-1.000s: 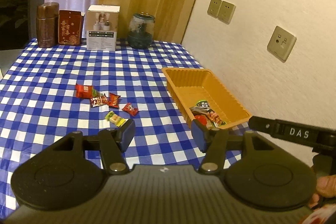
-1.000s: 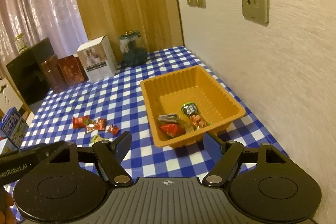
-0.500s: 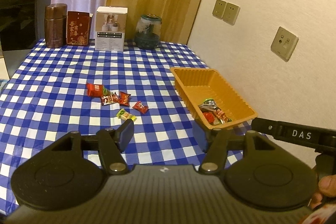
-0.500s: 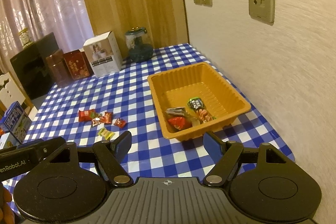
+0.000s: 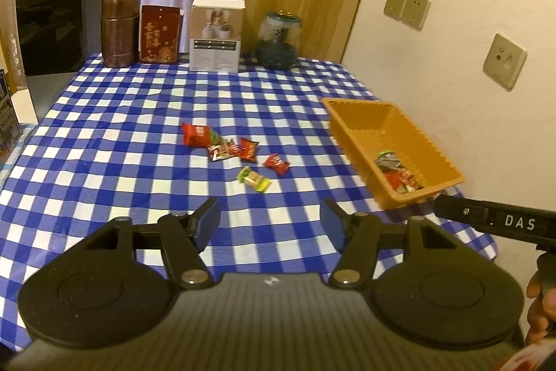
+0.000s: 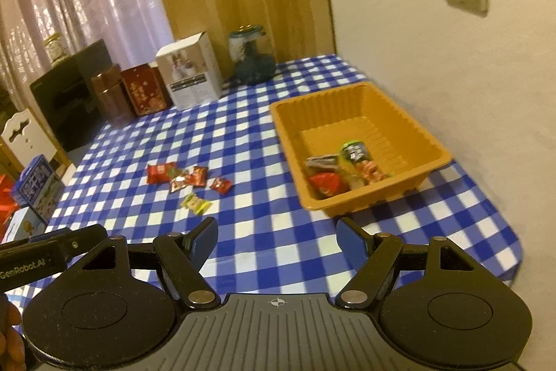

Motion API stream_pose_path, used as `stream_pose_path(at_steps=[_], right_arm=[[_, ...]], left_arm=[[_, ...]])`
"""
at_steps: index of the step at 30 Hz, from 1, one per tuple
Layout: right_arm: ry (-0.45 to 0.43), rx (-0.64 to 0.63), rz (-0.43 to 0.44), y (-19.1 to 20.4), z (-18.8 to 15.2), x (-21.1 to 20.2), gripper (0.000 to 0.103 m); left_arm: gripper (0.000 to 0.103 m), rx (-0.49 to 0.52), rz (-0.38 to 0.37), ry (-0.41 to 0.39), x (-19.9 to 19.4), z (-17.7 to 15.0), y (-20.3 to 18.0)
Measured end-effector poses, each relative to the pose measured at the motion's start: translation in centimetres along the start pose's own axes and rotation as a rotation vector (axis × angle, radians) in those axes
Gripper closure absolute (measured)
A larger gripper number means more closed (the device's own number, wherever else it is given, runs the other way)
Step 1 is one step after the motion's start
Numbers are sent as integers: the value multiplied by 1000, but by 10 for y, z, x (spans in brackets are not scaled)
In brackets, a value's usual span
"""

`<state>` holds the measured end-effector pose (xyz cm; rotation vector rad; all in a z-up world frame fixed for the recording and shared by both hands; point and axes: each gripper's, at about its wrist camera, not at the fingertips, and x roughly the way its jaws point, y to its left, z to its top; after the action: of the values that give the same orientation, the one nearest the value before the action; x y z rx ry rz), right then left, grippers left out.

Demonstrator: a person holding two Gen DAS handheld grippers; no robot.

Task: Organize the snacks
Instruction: 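Withdraw both open tools from the tray toward the candy pile, then grasp the yellow candy packet with the left gripper while the right grasps a red candy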

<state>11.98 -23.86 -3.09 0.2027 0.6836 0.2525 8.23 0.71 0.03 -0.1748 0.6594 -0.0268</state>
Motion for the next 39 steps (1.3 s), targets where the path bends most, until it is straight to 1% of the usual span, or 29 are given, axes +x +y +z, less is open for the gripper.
stream_pose_path(at_steps=[8,12,17,18,19,20,23,26,31,36,39], right_arm=[[27,-12,55,12,-6,29,28],[37,-32,72,16,-7,45,28],[50,-52,89,20,-4,71,30],[55,-52,95,20,-3,77,32],[65,-54,103,20,-2,85,40],[72,-56,108,19,-2,92,44],[82,-67,111,20,-1,112,49],[91,-84,122,22,-1,131,54],[92,-98,132,24,3,158,56],[97,-95,141,25,9,181,56],[103,-93,140,25,12,192,56]], left_arm=[[43,9,34,35,21,-3,21],[43,27,35,55,38,-4,26],[43,74,-32,54,66,-6,29],[43,93,-34,60,73,-6,29],[43,107,-38,64,80,-6,29],[43,119,-44,69,87,-6,30],[43,160,-56,84,108,-6,33],[43,219,-87,91,130,-8,35],[43,287,-120,104,166,-7,35],[43,319,-142,115,197,-3,32],[43,345,-170,128,212,-2,30]])
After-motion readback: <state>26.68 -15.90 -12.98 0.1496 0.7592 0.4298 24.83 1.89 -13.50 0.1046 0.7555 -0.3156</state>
